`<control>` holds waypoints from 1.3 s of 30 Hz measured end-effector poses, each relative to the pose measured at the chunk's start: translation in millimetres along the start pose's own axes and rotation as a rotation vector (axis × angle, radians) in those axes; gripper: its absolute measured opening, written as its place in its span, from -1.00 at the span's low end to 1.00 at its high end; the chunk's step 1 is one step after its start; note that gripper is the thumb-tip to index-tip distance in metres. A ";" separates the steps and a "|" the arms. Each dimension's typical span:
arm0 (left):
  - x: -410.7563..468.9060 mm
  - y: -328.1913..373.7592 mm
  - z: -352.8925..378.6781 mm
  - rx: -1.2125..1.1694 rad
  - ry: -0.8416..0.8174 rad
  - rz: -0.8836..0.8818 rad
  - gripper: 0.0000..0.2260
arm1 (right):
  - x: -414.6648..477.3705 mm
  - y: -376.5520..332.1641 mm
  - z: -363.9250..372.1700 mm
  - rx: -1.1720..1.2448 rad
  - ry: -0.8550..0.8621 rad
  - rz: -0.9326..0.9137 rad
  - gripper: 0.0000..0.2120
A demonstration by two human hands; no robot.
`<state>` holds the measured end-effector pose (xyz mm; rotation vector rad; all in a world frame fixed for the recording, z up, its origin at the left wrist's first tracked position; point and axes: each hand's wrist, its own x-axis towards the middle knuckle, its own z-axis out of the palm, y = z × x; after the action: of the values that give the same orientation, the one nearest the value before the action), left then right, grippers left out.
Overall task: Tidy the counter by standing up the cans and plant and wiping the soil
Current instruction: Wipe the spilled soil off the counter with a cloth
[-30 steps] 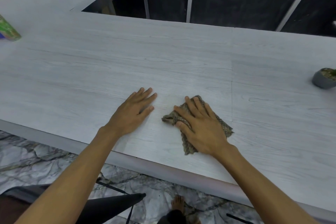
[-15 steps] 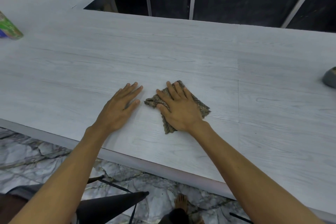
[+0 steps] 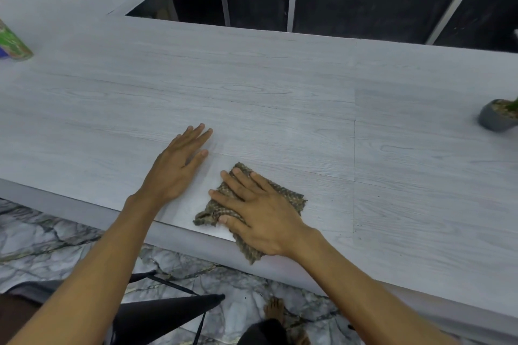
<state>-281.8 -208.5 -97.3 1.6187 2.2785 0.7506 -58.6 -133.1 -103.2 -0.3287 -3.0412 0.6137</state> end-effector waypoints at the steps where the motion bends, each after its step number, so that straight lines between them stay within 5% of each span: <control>1: -0.4 2.4 1.5 -0.004 -0.002 0.003 -0.59 | -5.0 1.2 -0.1 0.000 -0.003 -0.003 -0.47; 18: 7.5 65.7 57.0 -0.001 -0.143 0.151 -0.57 | -56.6 61.1 -24.1 -0.004 0.115 0.228 -0.44; 23: 6.6 67.3 59.2 0.028 -0.163 0.152 -0.57 | -64.1 57.4 -32.4 0.187 0.206 0.216 -0.44; 30: -3.7 95.0 54.5 -0.261 -0.185 0.186 -0.58 | -94.1 26.7 -12.3 0.091 0.361 0.466 -0.36; 39: -1.1 121.7 76.5 0.105 -0.451 0.540 -0.45 | -108.5 25.6 -2.3 -0.017 0.329 0.584 -0.25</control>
<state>-147.0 -158.7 -95.8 2.2183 1.6056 0.3127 52.8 -131.9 -108.7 -1.2072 -2.6153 0.4808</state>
